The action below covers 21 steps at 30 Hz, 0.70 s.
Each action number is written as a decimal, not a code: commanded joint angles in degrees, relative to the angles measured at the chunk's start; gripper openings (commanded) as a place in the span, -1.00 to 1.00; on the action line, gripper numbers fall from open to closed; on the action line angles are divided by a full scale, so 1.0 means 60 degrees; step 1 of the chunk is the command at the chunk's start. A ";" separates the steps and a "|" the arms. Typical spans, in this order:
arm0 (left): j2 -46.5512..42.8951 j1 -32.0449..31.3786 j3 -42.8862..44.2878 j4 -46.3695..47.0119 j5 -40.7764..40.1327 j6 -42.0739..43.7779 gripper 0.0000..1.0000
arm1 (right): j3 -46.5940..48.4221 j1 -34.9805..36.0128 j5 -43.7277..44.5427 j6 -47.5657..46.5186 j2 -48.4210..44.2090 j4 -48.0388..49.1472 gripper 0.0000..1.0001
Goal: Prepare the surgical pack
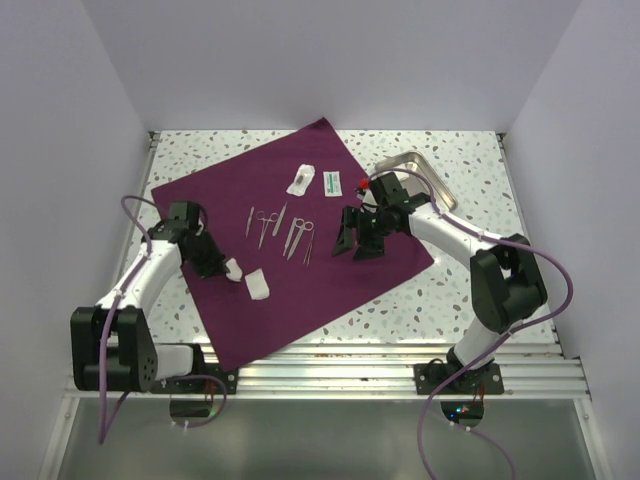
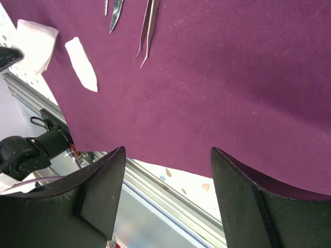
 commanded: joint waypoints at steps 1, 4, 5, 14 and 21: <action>-0.0813 0.0027 0.0073 -0.0017 0.0481 -0.1428 -1.00 | 0.0304 0.0084 -0.0336 0.0139 0.0007 0.0248 0.40; -0.1779 0.0027 -0.0673 0.0465 0.0715 -0.2891 -1.00 | 0.0333 0.0099 -0.0425 0.0300 -0.0022 0.0365 0.40; -0.2028 -0.0002 -0.0892 0.0656 0.0788 -0.3232 -1.00 | 0.0348 0.0128 -0.0454 0.0330 -0.0051 0.0424 0.41; -0.4124 -0.0061 -0.3032 0.1960 0.0862 -0.5489 -1.00 | 0.0245 0.0187 -0.0674 0.0389 -0.0095 0.0512 0.40; -0.4215 -0.0193 -0.3256 0.2944 0.0878 -0.6195 -1.00 | 0.0128 0.0216 -0.0732 0.0359 -0.0052 0.0556 0.41</action>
